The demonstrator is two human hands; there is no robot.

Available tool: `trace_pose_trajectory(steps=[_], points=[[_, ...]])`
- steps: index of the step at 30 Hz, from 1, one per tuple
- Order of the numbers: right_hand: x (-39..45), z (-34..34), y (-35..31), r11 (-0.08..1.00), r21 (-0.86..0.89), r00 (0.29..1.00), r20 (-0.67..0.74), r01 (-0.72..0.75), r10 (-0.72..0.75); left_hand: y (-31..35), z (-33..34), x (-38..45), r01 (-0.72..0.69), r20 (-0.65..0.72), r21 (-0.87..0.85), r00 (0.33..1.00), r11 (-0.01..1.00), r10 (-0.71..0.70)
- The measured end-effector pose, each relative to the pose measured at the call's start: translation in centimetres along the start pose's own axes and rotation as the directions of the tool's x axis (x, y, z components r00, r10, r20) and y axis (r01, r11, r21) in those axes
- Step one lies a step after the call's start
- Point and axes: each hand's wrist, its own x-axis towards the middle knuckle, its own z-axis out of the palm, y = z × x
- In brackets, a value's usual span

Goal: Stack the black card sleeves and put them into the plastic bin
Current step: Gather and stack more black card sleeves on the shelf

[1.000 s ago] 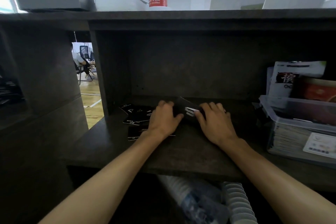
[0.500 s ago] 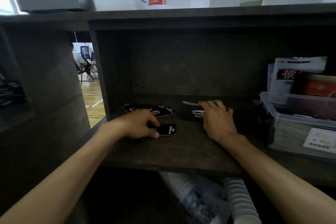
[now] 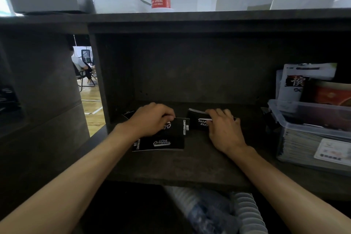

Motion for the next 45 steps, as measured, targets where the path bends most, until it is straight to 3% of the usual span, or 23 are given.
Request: trace_pose_trajectory(steps=[3,5,12,16,19,20,22,23,25,29,32,35,37,40,41,45], points=[[0.0,0.2,0.1,1.0,0.021,1.0,-0.005,-0.001,0.002,1.4,1.2,1.8,-0.085,-0.126,0.178,0.986,0.98,0.108],[0.1,0.1,0.0,0.999,0.036,1.0,0.001,-0.014,0.014,2.3,2.6,2.7,-0.063,-0.193,0.204,0.976,0.977,0.103],[0.2,0.2,-0.2,1.0,0.008,1.0,0.012,-0.022,0.022,4.5,6.4,4.4,0.114,-0.301,-0.111,0.943,0.987,-0.143],[0.1,0.0,-0.1,1.0,0.026,1.0,0.028,0.008,-0.009,4.7,6.1,4.4,0.078,-0.276,-0.371,0.942,0.925,-0.19],[0.1,-0.1,0.1,0.999,0.043,0.999,0.024,0.021,-0.022,3.0,3.7,2.6,0.051,-0.304,-0.413,0.933,0.909,-0.19],[0.0,-0.1,0.1,0.998,0.052,1.0,0.019,0.02,-0.021,2.0,2.8,1.5,0.045,-0.27,-0.394,0.949,0.918,-0.163],[0.0,-0.2,0.1,0.998,0.066,1.0,0.001,0.021,-0.022,0.1,0.9,-0.8,0.058,-0.034,-0.359,0.997,0.931,-0.075],[0.1,-0.2,-0.1,0.998,0.058,1.0,-0.007,0.031,-0.03,-0.5,0.1,-1.9,0.083,0.139,-0.334,0.99,0.939,-0.038],[0.1,-0.3,-0.3,0.998,0.043,0.999,0.0,0.05,-0.05,-0.9,-0.7,-3.4,0.144,0.412,-0.255,0.911,0.956,-0.027],[-0.2,-0.3,-0.4,0.998,0.022,0.998,0.0,0.061,-0.061,-0.6,-1.2,-3.5,0.208,0.508,-0.16,0.855,0.965,-0.1],[-0.4,-0.4,-0.3,0.998,0.025,0.998,0.002,0.061,-0.061,-0.6,-1.4,-2.6,0.246,0.412,-0.289,0.904,0.925,-0.112],[-0.3,-0.5,-0.4,0.998,0.027,0.998,0.016,0.054,-0.054,-0.6,-1.3,-1.7,0.229,0.139,-0.604,0.973,0.764,-0.182],[-0.3,-0.4,-0.4,0.998,0.026,0.998,0.015,0.056,-0.056,-0.1,-0.7,-1.0,0.174,-0.037,-0.747,0.953,0.641,-0.302],[-0.2,-0.4,-0.3,0.998,0.03,0.998,0.031,0.052,-0.053,0.9,1.0,-0.1,0.037,-0.145,-0.911,0.903,0.411,-0.404],[-0.3,-0.3,-0.3,0.998,0.031,0.998,0.035,0.05,-0.051,1.1,1.7,0.3,0.031,-0.165,-0.908,0.89,0.418,-0.425],[-0.3,-0.2,-0.2,0.998,0.039,0.998,0.025,0.053,-0.054,2.1,3.8,1.1,0.274,-0.262,-0.623,0.81,0.733,-0.525]])
